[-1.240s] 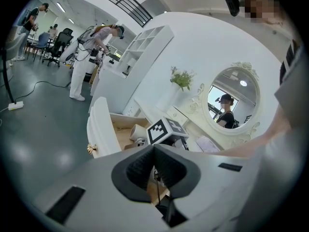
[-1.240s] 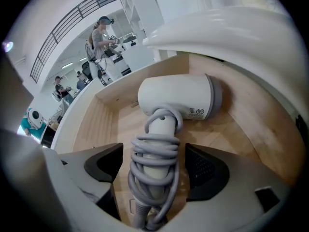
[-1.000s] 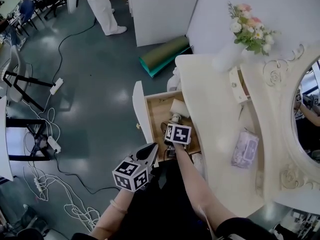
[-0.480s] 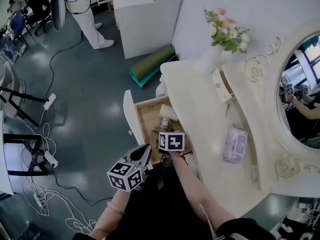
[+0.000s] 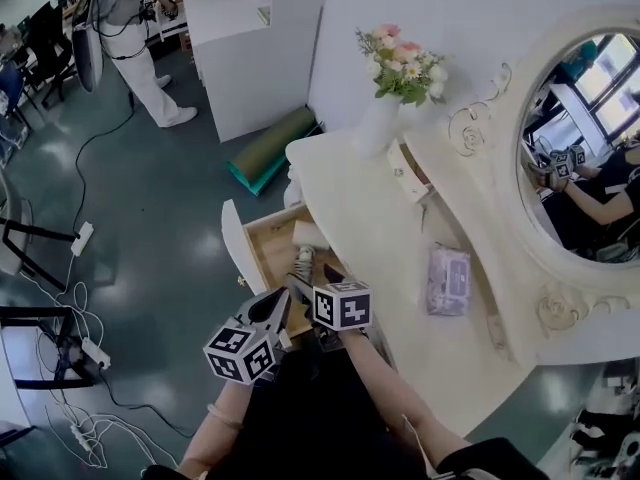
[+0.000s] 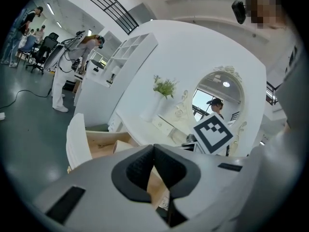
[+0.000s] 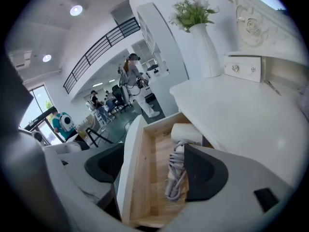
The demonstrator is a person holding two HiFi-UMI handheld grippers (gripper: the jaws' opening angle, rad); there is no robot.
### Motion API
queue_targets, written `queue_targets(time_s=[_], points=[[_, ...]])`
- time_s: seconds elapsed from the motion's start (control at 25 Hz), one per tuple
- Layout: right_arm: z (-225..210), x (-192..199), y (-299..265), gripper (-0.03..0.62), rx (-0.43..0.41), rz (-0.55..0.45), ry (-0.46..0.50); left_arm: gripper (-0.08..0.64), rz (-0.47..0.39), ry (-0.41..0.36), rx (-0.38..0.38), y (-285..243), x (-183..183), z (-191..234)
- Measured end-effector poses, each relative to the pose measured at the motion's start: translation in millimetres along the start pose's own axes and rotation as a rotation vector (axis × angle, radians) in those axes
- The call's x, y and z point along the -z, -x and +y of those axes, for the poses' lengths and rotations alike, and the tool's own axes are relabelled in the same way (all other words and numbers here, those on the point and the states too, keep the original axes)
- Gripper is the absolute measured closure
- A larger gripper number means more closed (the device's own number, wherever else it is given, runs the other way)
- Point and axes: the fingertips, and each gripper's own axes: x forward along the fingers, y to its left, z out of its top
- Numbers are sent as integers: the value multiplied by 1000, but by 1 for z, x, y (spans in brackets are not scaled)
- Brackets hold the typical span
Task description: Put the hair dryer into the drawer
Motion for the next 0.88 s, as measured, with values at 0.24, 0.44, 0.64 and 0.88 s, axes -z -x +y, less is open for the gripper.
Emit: queue_targets(time_s=[0.24, 0.44, 0.64, 0.88], points=[[5, -41, 49, 347, 30, -225, -10, 560, -17, -37, 55, -10, -13, -14], [-3, -66, 89, 515, 89, -397, -19, 560, -27, -80, 102, -20, -25, -31], [-9, -72, 113, 557, 114, -485, 1, 560, -53, -174, 125, -25, -40, -50], [-3, -80, 148, 558, 207, -619, 153, 560, -51, -214, 166, -30, -45, -69]])
